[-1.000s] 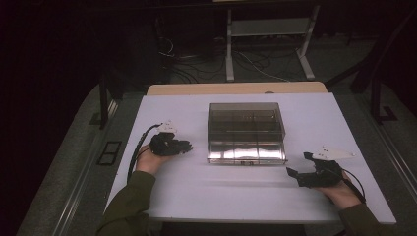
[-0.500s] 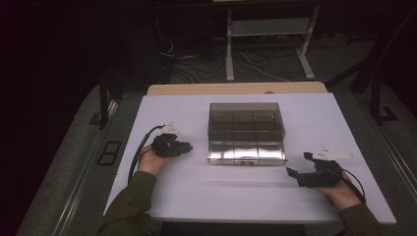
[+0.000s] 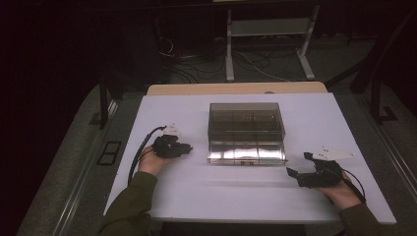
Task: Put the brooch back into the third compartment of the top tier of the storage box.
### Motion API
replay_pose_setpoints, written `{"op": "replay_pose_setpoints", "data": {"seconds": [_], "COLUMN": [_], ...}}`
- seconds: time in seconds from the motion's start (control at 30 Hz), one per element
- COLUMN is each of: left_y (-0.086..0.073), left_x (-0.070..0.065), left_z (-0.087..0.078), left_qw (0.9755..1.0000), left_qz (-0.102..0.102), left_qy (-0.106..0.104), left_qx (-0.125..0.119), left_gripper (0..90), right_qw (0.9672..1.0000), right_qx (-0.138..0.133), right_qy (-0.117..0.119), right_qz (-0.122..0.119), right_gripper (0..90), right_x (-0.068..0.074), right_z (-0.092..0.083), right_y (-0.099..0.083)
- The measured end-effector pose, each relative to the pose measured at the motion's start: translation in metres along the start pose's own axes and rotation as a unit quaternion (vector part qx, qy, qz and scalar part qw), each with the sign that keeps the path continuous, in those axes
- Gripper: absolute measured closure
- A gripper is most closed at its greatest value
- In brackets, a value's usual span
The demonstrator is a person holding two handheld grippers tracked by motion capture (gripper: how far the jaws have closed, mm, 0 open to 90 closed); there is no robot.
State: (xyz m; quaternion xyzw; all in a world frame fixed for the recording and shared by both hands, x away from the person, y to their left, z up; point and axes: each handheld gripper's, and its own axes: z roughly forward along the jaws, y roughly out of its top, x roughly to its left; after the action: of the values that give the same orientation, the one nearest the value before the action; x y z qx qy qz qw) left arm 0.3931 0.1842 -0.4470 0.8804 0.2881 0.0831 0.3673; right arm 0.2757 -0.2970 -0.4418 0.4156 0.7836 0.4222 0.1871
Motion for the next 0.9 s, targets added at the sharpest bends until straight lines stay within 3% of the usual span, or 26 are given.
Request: {"op": "replay_pose_setpoints", "data": {"seconds": [0.13,0.5,0.73,0.9], "left_y": [0.0,0.003,0.005,0.005], "left_x": [0.0,-0.005,-0.004,-0.004], "left_z": [0.0,-0.002,-0.013,-0.015], "left_qw": [0.9999,0.9995,0.9998,0.9997], "left_qz": [0.012,0.019,-0.007,-0.013], "left_qy": [0.003,0.021,0.011,0.007], "left_qx": [0.004,0.016,-0.013,-0.017], "left_gripper": [82.5,83.5,83.7,83.7], "right_qw": [1.0,1.0,1.0,1.0], "right_qx": [0.0,0.0,0.0,0.0], "right_qy": [0.0,0.0,0.0,0.0], "right_qz": [0.001,0.001,0.001,0.001], "right_gripper": [11.3,11.3,11.3,11.3], "right_x": [0.0,0.0,0.0,0.0], "right_z": [0.0,0.0,0.0,0.0], "right_y": [0.0,0.0,0.0,0.0]}}
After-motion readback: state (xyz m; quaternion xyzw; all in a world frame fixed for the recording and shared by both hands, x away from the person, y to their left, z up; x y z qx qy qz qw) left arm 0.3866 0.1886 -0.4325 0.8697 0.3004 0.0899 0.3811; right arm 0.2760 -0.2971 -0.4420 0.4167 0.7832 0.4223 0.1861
